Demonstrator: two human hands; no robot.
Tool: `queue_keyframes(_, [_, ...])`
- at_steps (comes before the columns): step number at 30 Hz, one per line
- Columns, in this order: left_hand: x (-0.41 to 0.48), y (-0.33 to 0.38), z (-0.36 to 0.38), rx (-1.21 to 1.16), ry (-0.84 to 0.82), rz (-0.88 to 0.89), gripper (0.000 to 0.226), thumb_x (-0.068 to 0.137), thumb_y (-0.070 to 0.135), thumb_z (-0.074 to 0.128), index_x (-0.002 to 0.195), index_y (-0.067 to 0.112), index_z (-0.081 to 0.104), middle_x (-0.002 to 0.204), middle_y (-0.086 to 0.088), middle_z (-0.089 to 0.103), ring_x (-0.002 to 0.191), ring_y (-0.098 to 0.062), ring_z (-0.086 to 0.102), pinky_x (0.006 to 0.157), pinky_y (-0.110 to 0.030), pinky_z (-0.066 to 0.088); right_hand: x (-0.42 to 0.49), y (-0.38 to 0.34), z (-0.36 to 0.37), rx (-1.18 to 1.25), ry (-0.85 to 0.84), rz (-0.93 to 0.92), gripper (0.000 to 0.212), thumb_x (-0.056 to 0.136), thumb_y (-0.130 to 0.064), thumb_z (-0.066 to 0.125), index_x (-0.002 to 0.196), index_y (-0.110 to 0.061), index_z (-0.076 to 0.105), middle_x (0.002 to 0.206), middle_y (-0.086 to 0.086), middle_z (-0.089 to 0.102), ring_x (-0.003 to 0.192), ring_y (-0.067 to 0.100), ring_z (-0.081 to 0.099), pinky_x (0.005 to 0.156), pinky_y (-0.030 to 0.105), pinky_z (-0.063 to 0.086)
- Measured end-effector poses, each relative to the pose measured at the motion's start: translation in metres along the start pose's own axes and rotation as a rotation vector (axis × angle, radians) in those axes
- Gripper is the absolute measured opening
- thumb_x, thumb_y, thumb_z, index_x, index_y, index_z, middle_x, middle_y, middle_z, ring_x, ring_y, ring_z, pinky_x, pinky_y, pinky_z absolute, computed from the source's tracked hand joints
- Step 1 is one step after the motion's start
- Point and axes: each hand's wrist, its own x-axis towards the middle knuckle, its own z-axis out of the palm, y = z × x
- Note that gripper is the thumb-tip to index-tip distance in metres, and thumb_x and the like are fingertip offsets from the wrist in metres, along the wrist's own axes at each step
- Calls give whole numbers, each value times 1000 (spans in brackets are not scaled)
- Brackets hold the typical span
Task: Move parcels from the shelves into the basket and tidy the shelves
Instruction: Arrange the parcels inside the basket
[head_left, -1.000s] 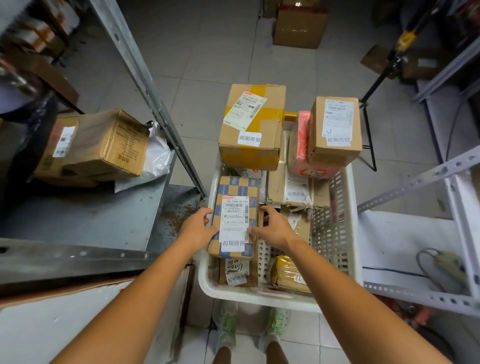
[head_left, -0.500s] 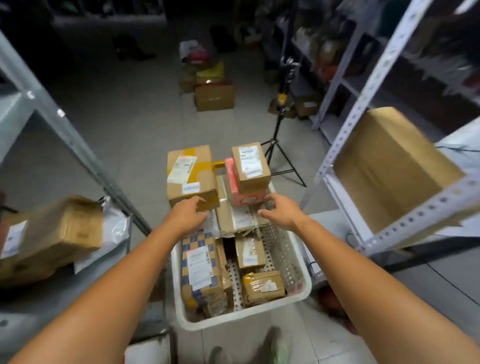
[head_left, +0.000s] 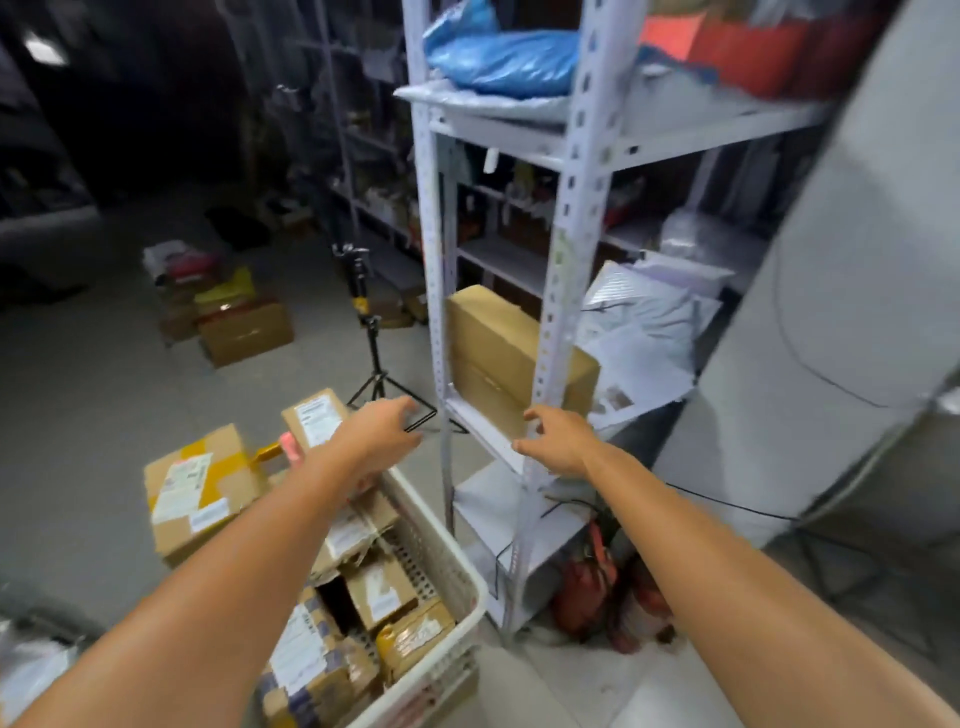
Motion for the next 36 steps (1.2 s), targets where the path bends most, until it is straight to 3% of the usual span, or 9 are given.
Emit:
queue_keyframes(4, [-6, 75, 6, 43, -43, 101, 48, 96, 39, 57, 140, 23, 46, 136, -4, 55, 118, -25, 55, 90, -35, 48, -51, 53, -34, 8, 63, 40, 53, 93, -40, 62, 138, -14, 49, 140, 6, 54, 123, 25, 54, 97, 34, 45])
queue_keyframes(10, [-19, 190, 34, 86, -121, 243, 54, 96, 40, 55, 145, 23, 41, 143, -5, 50, 124, -27, 52, 97, -35, 47, -132, 149, -82, 0, 162, 174, 59, 95, -38, 61, 145, -13, 43, 143, 12, 51, 128, 30, 50, 96, 29, 41])
queue_keyframes(19, [-17, 375, 99, 143, -216, 570, 47, 94, 39, 56, 139, 25, 47, 133, -6, 57, 115, -25, 57, 90, -33, 47, -254, 300, -120, 92, 331, 525, 54, 89, -45, 64, 134, -18, 52, 127, 6, 60, 119, 28, 56, 93, 33, 47])
queue_keyframes(23, [-8, 458, 138, 168, -272, 720, 48, 92, 38, 59, 138, 27, 49, 135, -7, 57, 120, -26, 56, 98, -35, 47, -302, 352, -120, 133, 392, 716, 54, 90, -45, 65, 135, -18, 51, 131, 4, 61, 121, 25, 55, 94, 30, 45])
queue_keyframes(36, [-59, 643, 260, 324, -487, 1317, 47, 90, 42, 57, 135, 29, 51, 130, -2, 60, 120, -23, 55, 95, -34, 47, -452, 403, -62, 387, 600, 1281, 55, 93, -42, 61, 140, -17, 47, 142, 7, 52, 128, 26, 50, 102, 36, 44])
